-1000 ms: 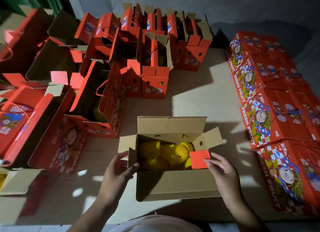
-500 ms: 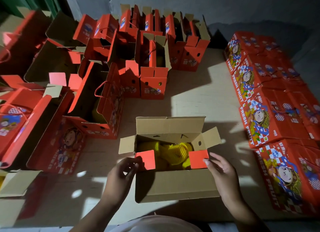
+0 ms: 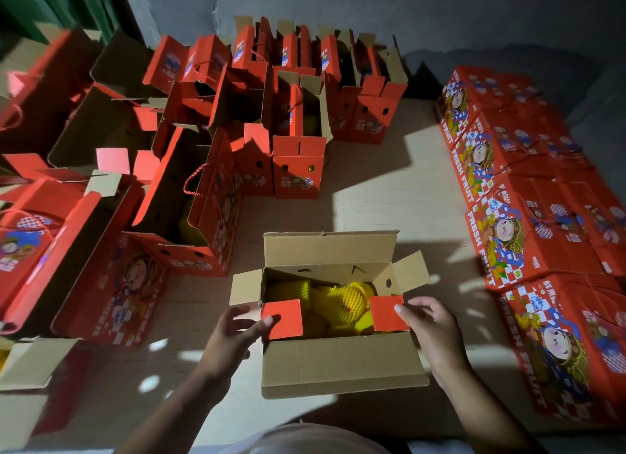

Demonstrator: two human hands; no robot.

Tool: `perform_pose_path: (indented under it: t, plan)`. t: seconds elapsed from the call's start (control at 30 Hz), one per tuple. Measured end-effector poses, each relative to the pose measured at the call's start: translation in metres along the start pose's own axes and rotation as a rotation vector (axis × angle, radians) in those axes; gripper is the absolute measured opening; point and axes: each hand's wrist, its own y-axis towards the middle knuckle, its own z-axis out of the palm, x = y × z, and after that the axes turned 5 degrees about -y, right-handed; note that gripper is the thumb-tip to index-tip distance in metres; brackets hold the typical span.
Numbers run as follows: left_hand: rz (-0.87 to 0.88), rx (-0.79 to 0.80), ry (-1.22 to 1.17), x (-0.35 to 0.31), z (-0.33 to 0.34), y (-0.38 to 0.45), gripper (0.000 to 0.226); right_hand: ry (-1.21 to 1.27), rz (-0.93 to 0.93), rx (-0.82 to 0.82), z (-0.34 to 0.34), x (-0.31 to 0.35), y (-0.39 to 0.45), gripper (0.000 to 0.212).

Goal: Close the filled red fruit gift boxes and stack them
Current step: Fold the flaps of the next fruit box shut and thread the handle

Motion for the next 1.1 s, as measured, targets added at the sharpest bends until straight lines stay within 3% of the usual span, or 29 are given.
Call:
perform_pose_path:
  t: [0.2, 0.4, 0.57, 0.77, 1.1]
  plan:
    - [0.055, 0.041, -0.010, -0.006, 0.003, -0.003, 0.077, -0.096, 0.069, 0.047, 0.001, -0.018, 0.002, 0.058]
    - [0.155, 0.047, 0.097, 0.003, 0.002, 0.001, 0.052, -0.069, 0.034, 0.089, 0.006, -0.022, -0.003, 0.083]
    - [0.387, 0.000, 0.386, 0.010, -0.003, 0.008, 0.074, -0.074, -0.024, 0.108, 0.006, -0.018, -0.002, 0.085]
    - [0.513, 0.065, 0.640, 0.014, -0.006, 0.021, 0.080, -0.136, -0.057, 0.161, 0.007, -0.021, 0.000, 0.089]
    - [0.640, 0.172, 0.916, -0.004, -0.006, 0.012, 0.067, -0.253, -0.127, 0.147, 0.006, -0.022, 0.000, 0.077]
